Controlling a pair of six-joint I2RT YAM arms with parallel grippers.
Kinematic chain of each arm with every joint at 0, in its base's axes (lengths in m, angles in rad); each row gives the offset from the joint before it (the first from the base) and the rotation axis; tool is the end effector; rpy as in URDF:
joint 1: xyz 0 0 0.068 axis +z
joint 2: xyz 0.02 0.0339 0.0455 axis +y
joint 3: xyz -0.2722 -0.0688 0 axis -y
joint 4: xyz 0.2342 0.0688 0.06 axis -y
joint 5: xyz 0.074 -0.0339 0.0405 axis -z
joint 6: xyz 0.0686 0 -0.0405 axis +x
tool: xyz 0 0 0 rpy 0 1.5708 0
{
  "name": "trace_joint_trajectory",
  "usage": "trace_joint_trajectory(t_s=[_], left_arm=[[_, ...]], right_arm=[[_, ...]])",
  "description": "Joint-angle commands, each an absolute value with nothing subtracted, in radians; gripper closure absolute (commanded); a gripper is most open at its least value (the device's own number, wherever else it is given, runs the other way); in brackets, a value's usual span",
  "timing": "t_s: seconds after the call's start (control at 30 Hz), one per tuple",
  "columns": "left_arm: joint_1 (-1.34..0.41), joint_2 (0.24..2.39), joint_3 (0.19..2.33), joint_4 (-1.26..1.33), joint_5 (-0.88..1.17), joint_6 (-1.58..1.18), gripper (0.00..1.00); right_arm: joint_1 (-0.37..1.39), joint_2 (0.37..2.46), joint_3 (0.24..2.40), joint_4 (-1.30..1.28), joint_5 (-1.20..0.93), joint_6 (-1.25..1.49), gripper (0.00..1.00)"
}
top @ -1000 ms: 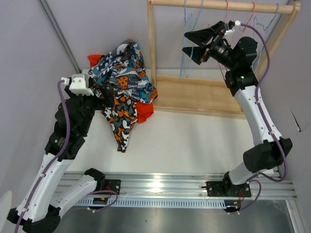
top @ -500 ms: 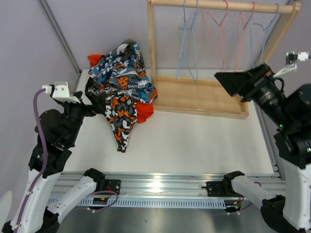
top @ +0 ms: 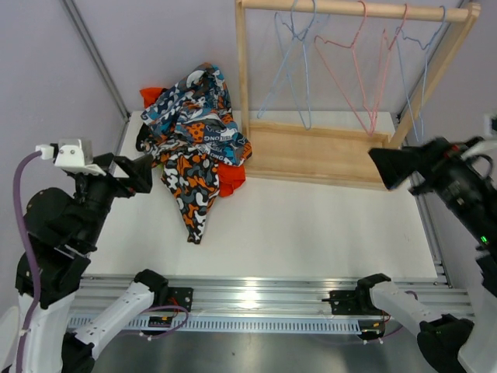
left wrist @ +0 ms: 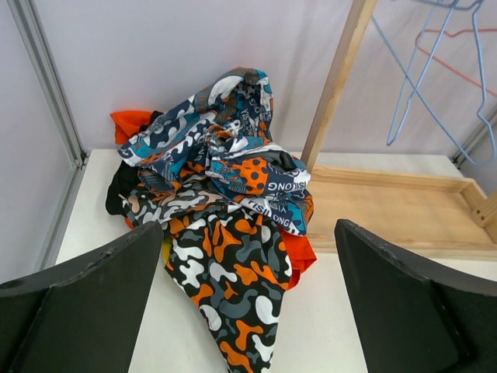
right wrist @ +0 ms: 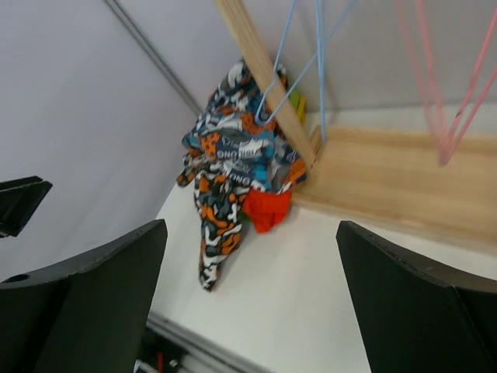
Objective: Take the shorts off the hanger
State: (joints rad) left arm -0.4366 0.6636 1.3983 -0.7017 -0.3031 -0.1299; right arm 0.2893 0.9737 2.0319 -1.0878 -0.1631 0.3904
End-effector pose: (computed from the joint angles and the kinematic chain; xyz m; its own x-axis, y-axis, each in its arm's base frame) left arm 0.0798 -0.0147 0.4873 0.0124 -0.1422 -0.9898 0.1360 0.9809 -0.1392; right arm 0.0650 0.0310 0.5679 -0.1926 0.3345 -0.9225 -0.3934 0.8350 0.3848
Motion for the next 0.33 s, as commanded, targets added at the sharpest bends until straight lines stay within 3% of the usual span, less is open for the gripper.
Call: trace_joint_trajectory(t_s=[0.0,0.3], left_arm=[[-0.443,0.641,1.450,-0.779,-0.313,-0.110,0.01],[-0.443,0.614,1.440,-0.799,-0.336,-0.106,0.01]], right_arm=[[0.316,0.870,2.076,-1.184,-0.074,0.273,0.01],[0.304,0.749,1.887,-1.104,-0.035,0.224,0.01]])
